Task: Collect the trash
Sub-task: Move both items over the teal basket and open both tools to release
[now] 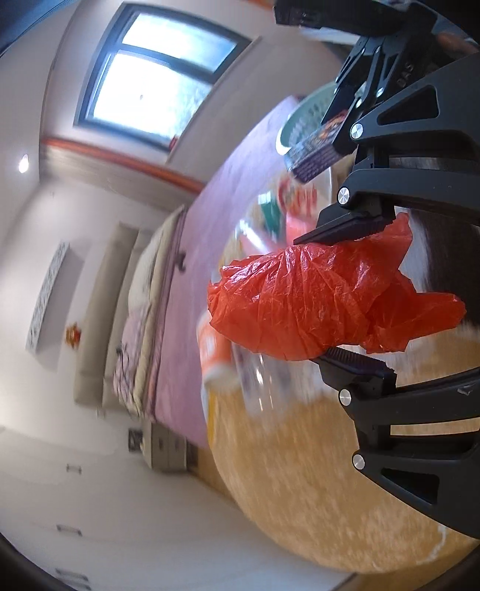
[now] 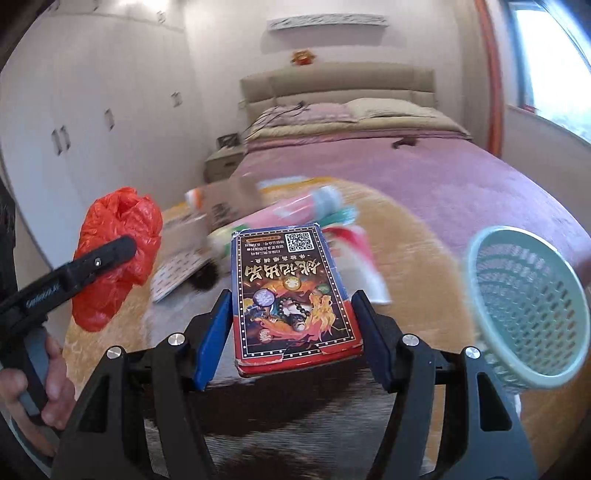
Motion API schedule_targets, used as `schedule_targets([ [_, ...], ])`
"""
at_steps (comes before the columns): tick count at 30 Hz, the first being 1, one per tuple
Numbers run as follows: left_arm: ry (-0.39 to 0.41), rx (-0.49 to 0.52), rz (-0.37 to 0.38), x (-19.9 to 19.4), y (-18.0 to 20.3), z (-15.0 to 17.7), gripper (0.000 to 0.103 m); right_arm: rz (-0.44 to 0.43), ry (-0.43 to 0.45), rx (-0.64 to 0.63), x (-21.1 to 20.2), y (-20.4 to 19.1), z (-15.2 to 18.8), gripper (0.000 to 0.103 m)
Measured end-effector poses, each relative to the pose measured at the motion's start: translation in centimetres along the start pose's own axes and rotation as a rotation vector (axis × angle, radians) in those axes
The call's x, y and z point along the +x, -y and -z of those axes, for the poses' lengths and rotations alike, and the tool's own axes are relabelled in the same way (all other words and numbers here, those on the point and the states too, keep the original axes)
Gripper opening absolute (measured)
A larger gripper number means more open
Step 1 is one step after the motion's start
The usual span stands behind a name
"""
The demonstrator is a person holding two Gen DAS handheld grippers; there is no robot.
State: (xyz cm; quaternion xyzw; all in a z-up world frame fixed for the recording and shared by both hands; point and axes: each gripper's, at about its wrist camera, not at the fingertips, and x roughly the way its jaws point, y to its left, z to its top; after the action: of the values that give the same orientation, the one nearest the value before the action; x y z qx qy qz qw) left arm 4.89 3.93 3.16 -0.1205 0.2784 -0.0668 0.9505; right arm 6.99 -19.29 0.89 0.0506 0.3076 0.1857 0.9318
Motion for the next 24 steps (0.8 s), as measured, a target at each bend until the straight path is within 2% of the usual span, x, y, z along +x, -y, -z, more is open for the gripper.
schedule_targets([
  [13, -0.079, 0.192, 0.196, 6.3, 13.3, -0.1, 0.049, 0.226, 0.086, 0.242, -4.2, 13.8, -0.8, 0.061],
  [17, -0.149, 0.212, 0.263, 9.7, 17.0, 0.3, 0.049, 0.319, 0.059, 0.306, -4.0, 17.8, -0.5, 0.061],
  [24, -0.250, 0.260, 0.335, 14.7, 22.1, 1.9, 0.049, 0.404, -0.032, 0.443, -1.8, 23.6, 1.0, 0.061],
])
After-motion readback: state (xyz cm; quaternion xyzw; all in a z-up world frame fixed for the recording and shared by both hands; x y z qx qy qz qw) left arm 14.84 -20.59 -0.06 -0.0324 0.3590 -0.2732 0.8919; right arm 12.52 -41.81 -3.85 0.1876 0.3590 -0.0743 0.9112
